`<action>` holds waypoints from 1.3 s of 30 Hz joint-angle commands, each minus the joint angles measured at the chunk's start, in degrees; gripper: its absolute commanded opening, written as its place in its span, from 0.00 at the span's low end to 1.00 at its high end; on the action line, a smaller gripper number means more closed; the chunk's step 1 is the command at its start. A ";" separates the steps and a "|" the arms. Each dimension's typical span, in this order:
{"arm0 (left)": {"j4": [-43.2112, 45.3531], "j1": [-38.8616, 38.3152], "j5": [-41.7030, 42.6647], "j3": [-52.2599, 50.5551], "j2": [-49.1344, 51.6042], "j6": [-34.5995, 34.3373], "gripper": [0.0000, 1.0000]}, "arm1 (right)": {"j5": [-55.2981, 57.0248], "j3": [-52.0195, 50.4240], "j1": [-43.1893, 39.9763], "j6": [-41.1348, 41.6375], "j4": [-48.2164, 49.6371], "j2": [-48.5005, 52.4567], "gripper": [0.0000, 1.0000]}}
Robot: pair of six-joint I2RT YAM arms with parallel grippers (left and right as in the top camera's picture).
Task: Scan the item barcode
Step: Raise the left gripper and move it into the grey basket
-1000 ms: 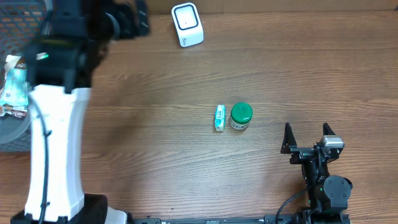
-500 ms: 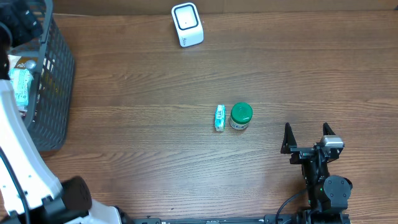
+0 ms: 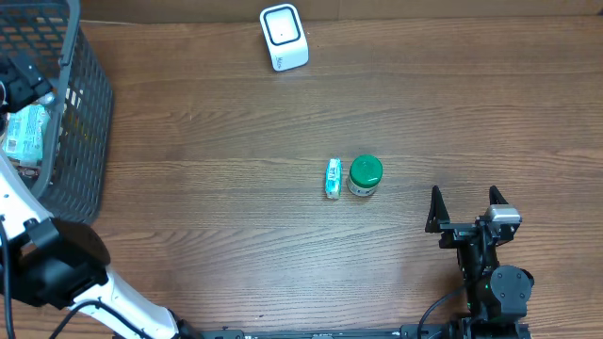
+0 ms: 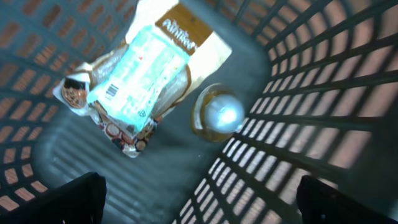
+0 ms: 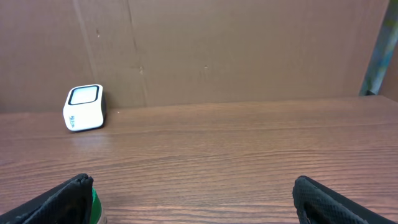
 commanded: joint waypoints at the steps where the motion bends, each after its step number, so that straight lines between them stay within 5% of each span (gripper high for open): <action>1: -0.72 0.46 1.27 0.61 2.82 3.80 1.00 | 0.59 -0.61 -0.20 0.22 0.33 -0.46 1.00; 22: 2.82 0.31 6.88 0.61 16.74 12.22 0.98 | 0.59 -0.61 -0.20 0.22 0.33 -0.46 1.00; 39: 3.82 0.31 6.86 0.61 16.63 11.23 0.42 | 0.59 -0.61 -0.20 0.22 0.33 -0.46 1.00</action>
